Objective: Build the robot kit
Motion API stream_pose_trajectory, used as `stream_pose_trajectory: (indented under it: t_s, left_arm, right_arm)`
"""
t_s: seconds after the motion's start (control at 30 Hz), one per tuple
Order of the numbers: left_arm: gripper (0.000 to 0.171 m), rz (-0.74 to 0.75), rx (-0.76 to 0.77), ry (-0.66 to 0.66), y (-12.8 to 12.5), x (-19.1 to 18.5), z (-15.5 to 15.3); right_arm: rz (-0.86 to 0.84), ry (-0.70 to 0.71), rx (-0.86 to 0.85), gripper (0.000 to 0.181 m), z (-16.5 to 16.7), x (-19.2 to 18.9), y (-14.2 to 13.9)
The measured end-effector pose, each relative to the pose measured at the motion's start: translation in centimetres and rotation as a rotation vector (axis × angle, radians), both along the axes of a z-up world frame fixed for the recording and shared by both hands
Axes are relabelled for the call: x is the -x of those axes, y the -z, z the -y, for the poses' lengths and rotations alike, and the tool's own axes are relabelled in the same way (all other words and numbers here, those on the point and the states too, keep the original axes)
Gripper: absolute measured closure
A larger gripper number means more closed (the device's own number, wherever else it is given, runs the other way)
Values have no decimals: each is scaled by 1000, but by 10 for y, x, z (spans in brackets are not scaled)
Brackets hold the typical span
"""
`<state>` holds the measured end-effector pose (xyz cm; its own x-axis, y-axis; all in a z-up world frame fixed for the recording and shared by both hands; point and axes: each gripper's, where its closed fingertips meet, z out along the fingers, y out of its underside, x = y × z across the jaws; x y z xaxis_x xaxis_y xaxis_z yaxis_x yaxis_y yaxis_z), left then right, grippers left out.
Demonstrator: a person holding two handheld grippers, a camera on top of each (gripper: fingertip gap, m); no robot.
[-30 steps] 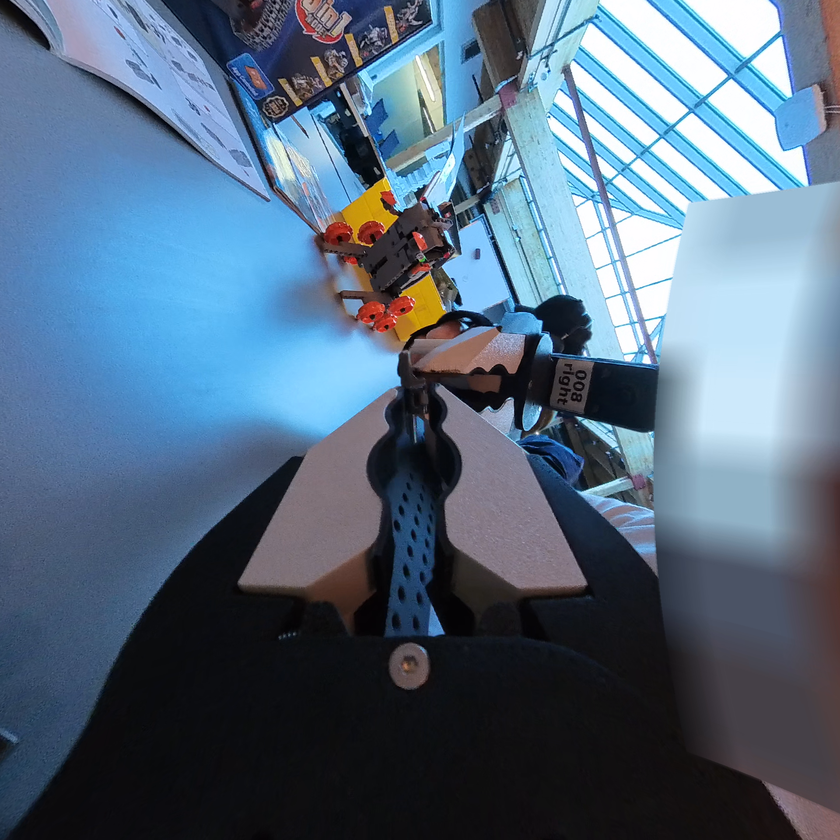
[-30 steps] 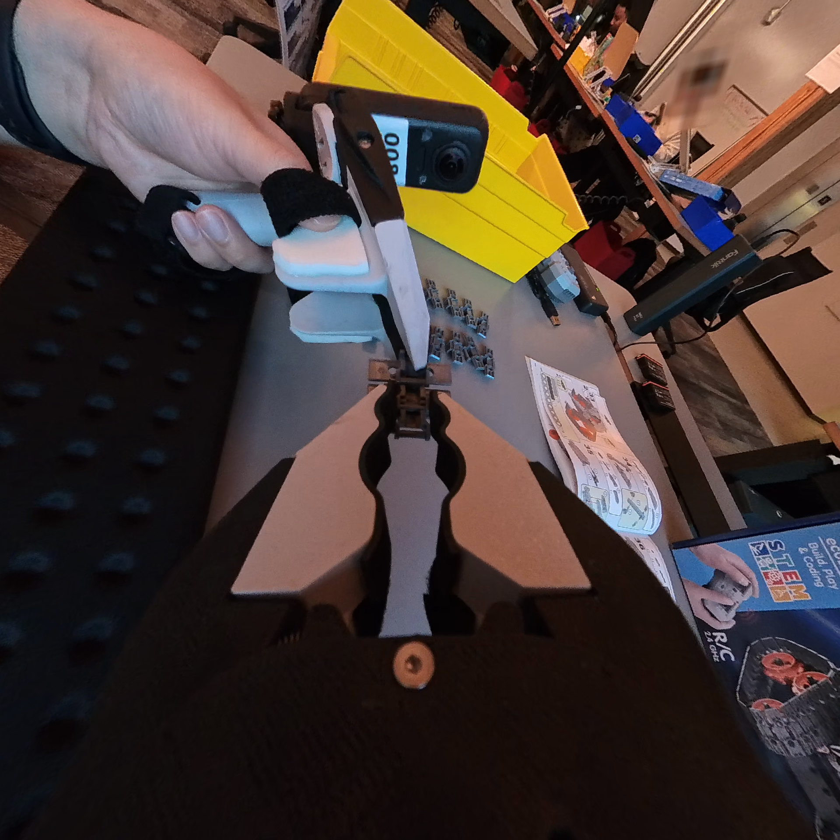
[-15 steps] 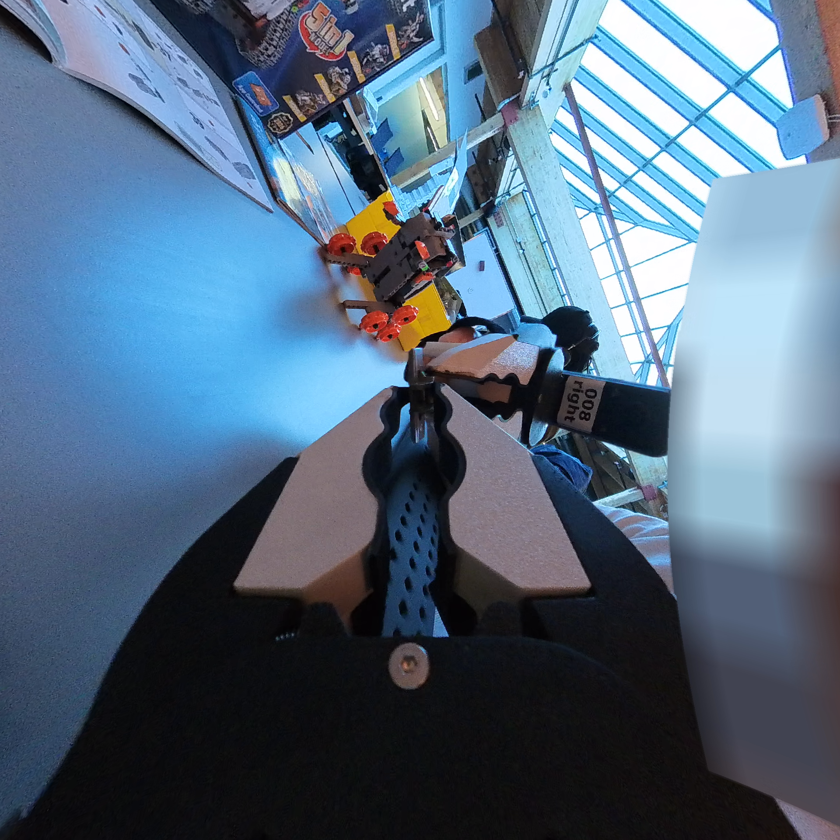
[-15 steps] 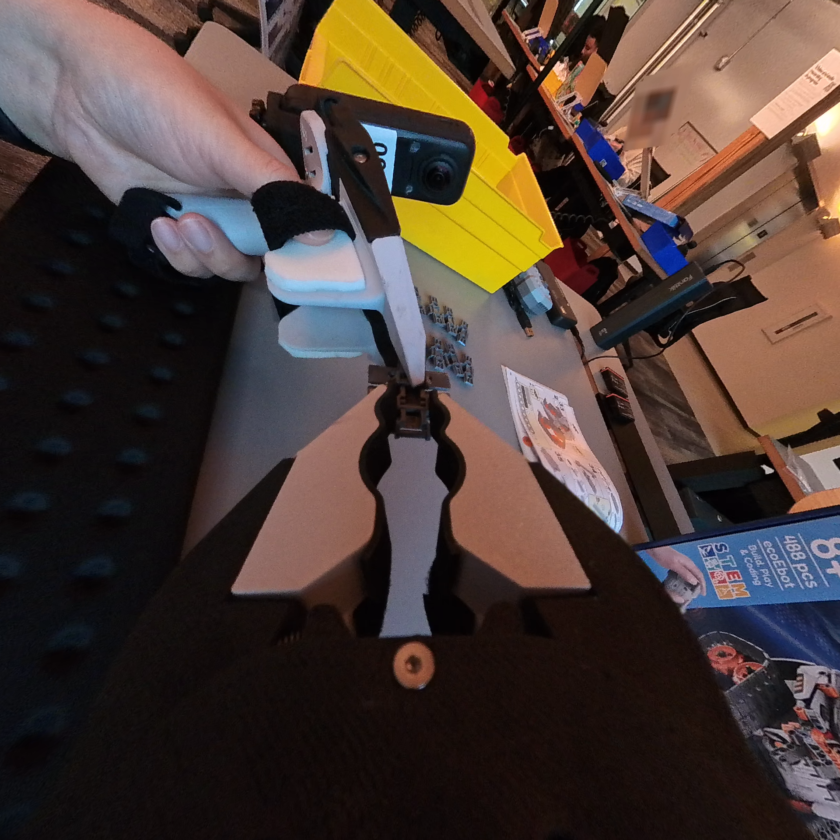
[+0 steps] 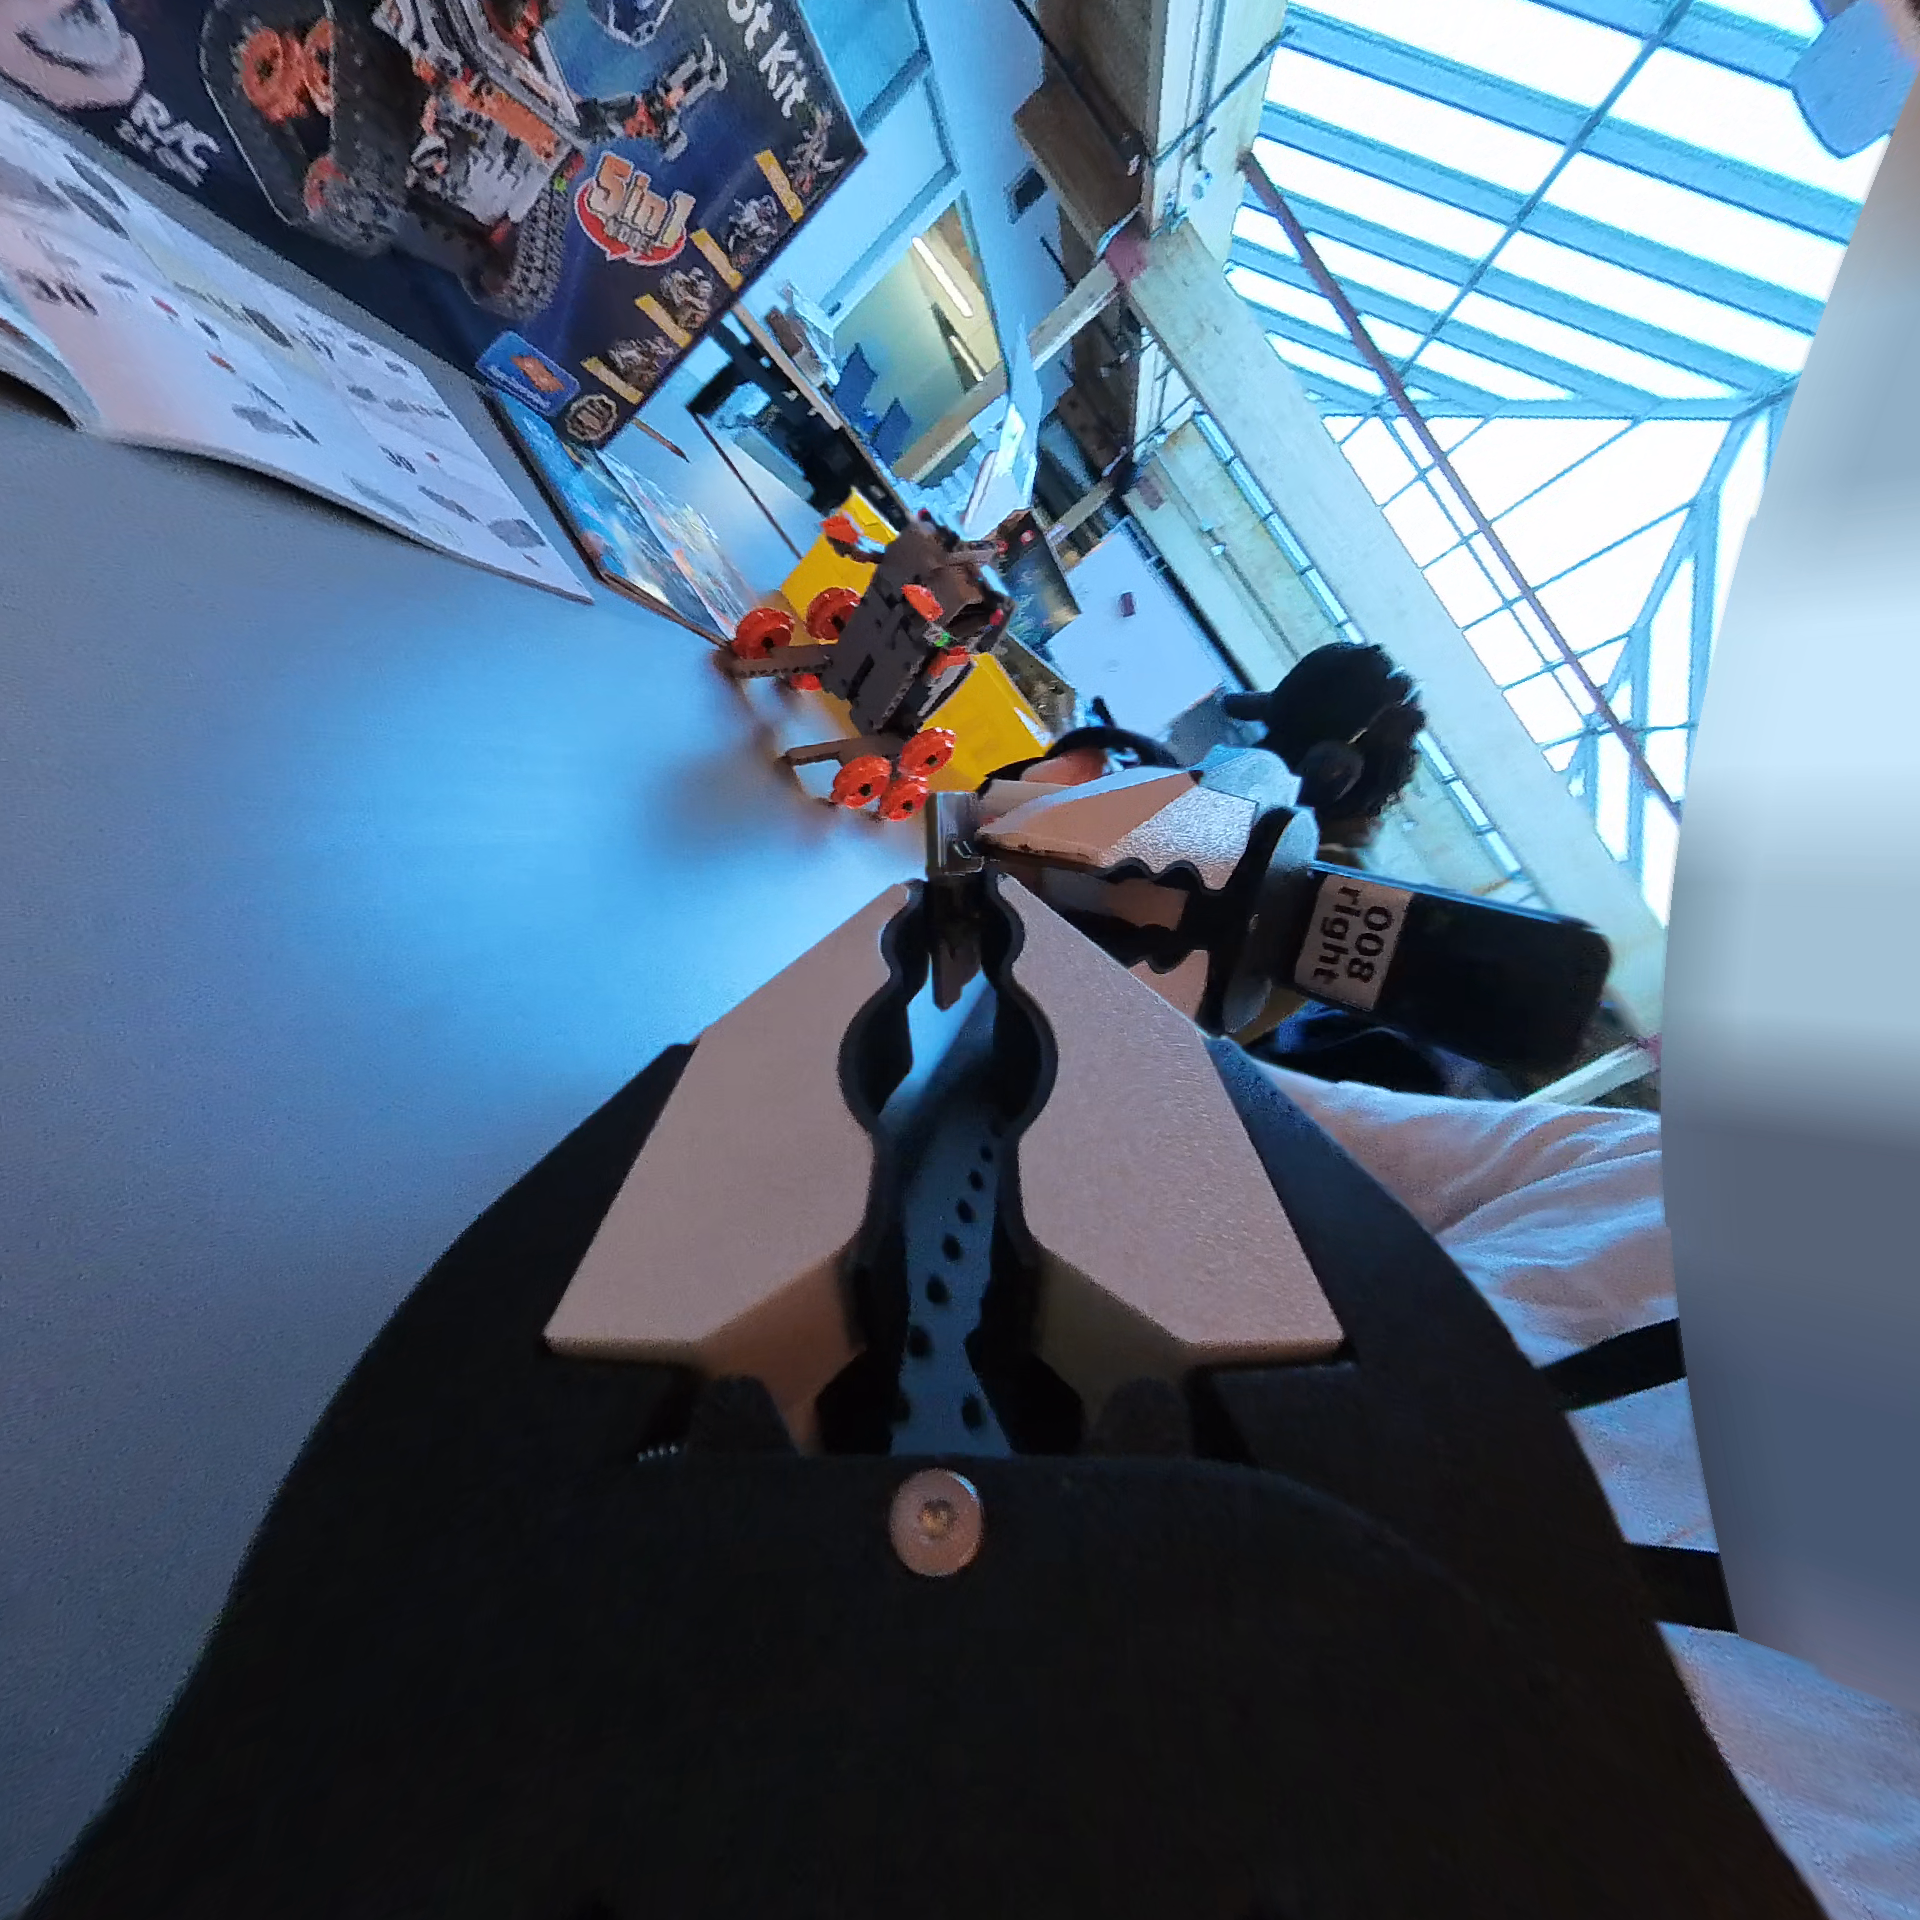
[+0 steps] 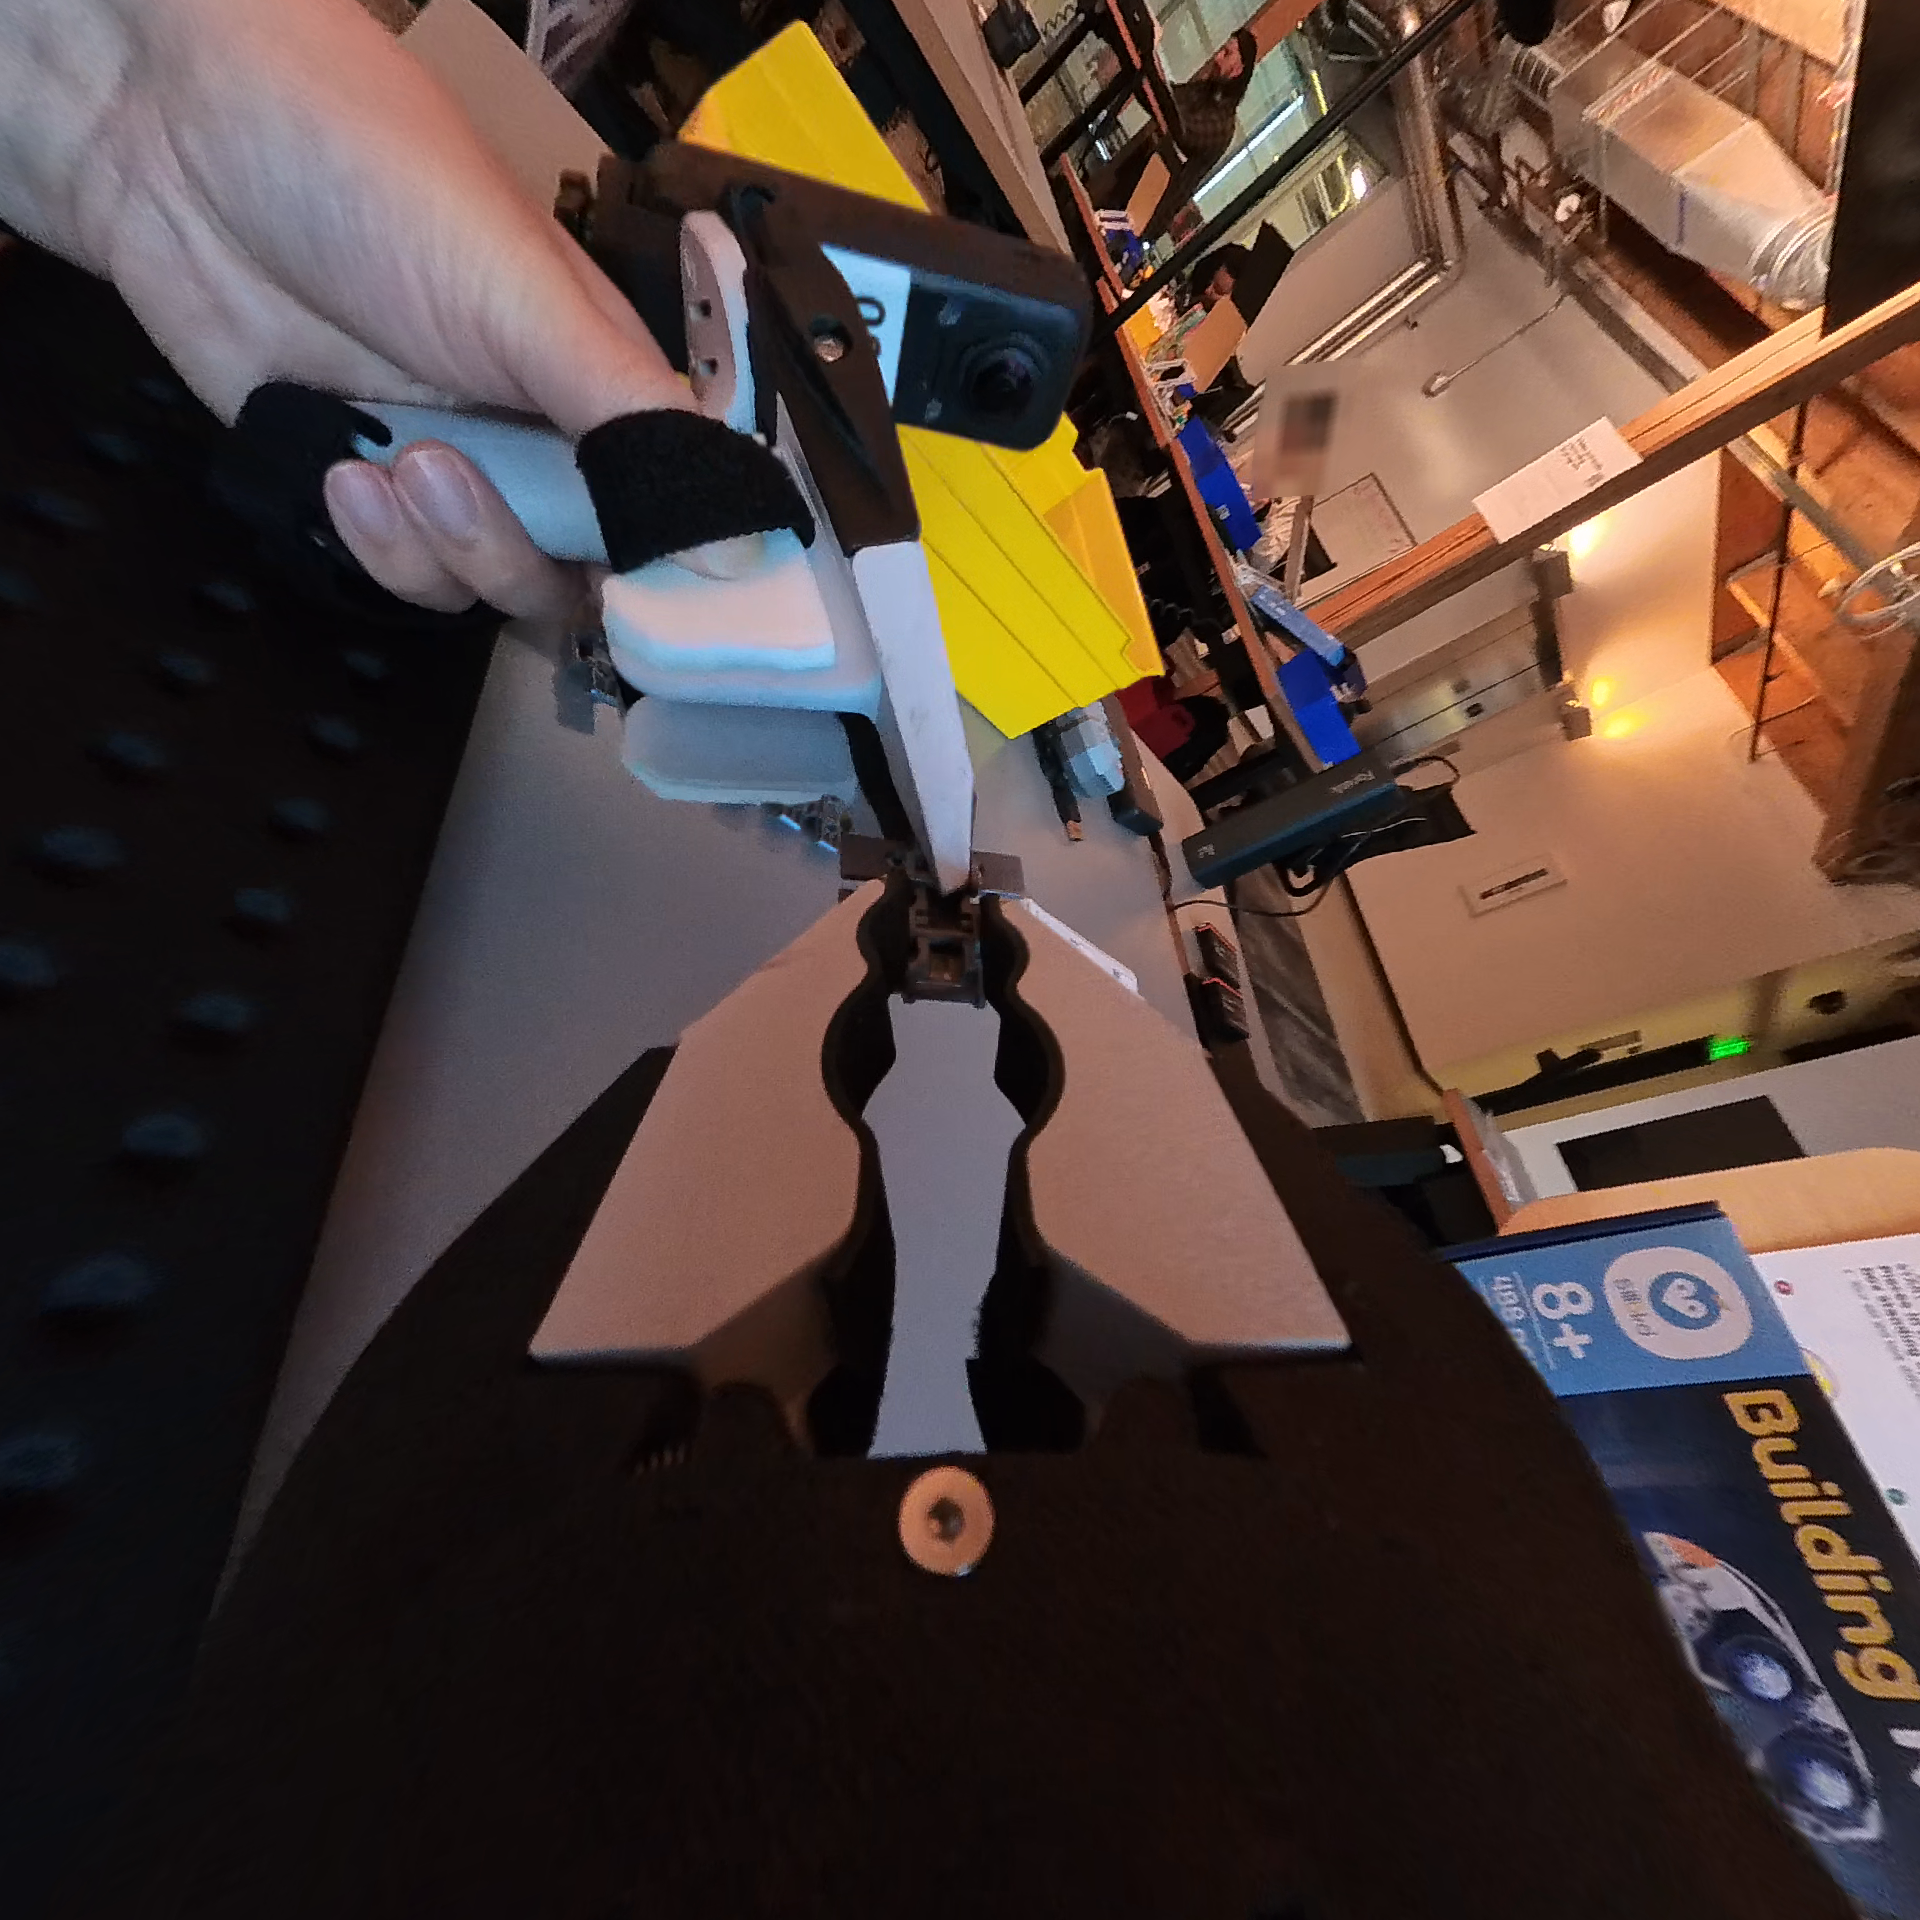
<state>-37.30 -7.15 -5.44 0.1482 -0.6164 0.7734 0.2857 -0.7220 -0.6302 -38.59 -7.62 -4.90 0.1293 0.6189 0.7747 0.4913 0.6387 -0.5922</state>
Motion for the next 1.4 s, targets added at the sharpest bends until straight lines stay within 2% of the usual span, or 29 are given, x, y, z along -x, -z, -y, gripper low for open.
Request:
stream_pose_trajectory:
  t_s: [0.13, 0.17, 0.27, 0.37, 0.47, 0.57, 0.67, 0.73, 0.83, 0.93, 1.0, 1.07, 1.17, 1.2, 1.33, 1.4]
  left_arm:
    - [165, -39, -56, -25, -3, -1, 1]
    - [166, -53, -54, -30, -2, -1, 1]
    - [165, -60, -39, 68, 4, -22, 16]
    - [165, -41, 4, 18, 9, -17, 2]
    - [166, 20, 83, -11, 8, -3, -13]
    - [165, -15, 100, -12, 16, -1, -17]
    - [165, -12, 114, -17, 18, -2, -19]
    - [165, 9, 128, -22, 17, -1, -21]
    - [165, 27, 148, -23, 18, 1, -23]
    - [165, 19, 150, -21, 19, -1, -23]
    - [165, 7, 146, -8, 20, -4, -22]
    - [165, -1, 141, 9, 20, -7, -21]
    - [165, -4, 133, 15, 20, -8, -19]
    - [166, 0, 128, 9, 19, -7, -19]
    - [166, 12, 128, 13, 18, -6, -16]
    - [166, 3, 128, 26, 19, -8, -16]
  right_arm:
    - [-6, 3, -63, 171, 3, 0, -5]
    - [2, -25, -72, 181, 8, 0, -4]
    - [-50, -74, -119, 181, 23, 8, -17]
    - [38, 27, -138, 181, 2, 2, -8]
    - [40, 92, 21, 181, -28, -22, 6]
    - [-33, 89, 215, 181, -49, -52, 0]
    - [-68, 230, 426, 180, -73, -95, -12]
    - [-62, 371, 520, 162, -80, -130, -15]
    - [27, 600, 565, 163, -77, -193, -5]
    - [25, 721, 659, 164, -68, -236, 7]
    - [12, 734, 798, 162, -61, -240, 25]
    - [81, 756, 839, 156, -57, -239, 49]
    - [230, 821, 686, 156, -66, -251, 77]
    - [231, 823, 677, 156, -68, -253, 83]
    - [3, 843, 909, 154, -74, -244, 92]
    - [-2, 888, 941, 145, -79, -246, 99]
